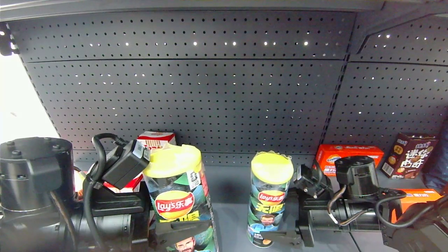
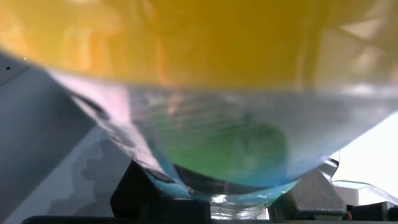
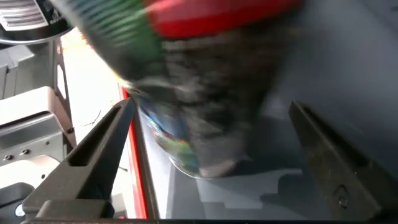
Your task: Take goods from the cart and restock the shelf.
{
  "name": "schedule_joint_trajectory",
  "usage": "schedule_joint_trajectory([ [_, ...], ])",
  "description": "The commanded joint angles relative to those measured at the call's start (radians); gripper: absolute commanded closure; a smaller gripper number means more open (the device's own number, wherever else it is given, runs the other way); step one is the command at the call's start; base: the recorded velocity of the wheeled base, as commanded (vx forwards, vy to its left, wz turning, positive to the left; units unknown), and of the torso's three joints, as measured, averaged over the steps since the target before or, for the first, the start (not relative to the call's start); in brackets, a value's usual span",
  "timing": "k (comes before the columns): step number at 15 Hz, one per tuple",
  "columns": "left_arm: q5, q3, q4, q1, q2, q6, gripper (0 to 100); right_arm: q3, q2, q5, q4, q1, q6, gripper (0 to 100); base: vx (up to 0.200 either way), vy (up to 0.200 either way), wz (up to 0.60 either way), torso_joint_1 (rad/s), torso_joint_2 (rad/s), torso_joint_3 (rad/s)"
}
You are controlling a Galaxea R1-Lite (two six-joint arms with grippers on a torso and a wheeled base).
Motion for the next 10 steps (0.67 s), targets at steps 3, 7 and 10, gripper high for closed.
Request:
schedule_joint_trajectory([
  [3, 0.0, 0.012, 0.001, 0.0, -0.002, 0.0, 100, 0.032, -0.064, 0.003, 0.0, -0.025, -0.002, 0, 0.0, 0.0, 0.0, 0.0, 0.0, 0.0],
  [7, 0.0, 0.016, 0.001, 0.0, -0.003, 0.0, 100, 0.084, -0.173, 0.004, 0.003, -0.023, -0.001, 0, 0.0, 0.0, 0.0, 0.0, 0.0, 0.0],
  [10, 0.002, 0.019, 0.001, -0.002, 0.0, 0.0, 100, 0.127, -0.263, 0.003, 0.008, -0.04, 0.001, 0, 0.0, 0.0, 0.0, 0.0, 0.0, 0.0],
])
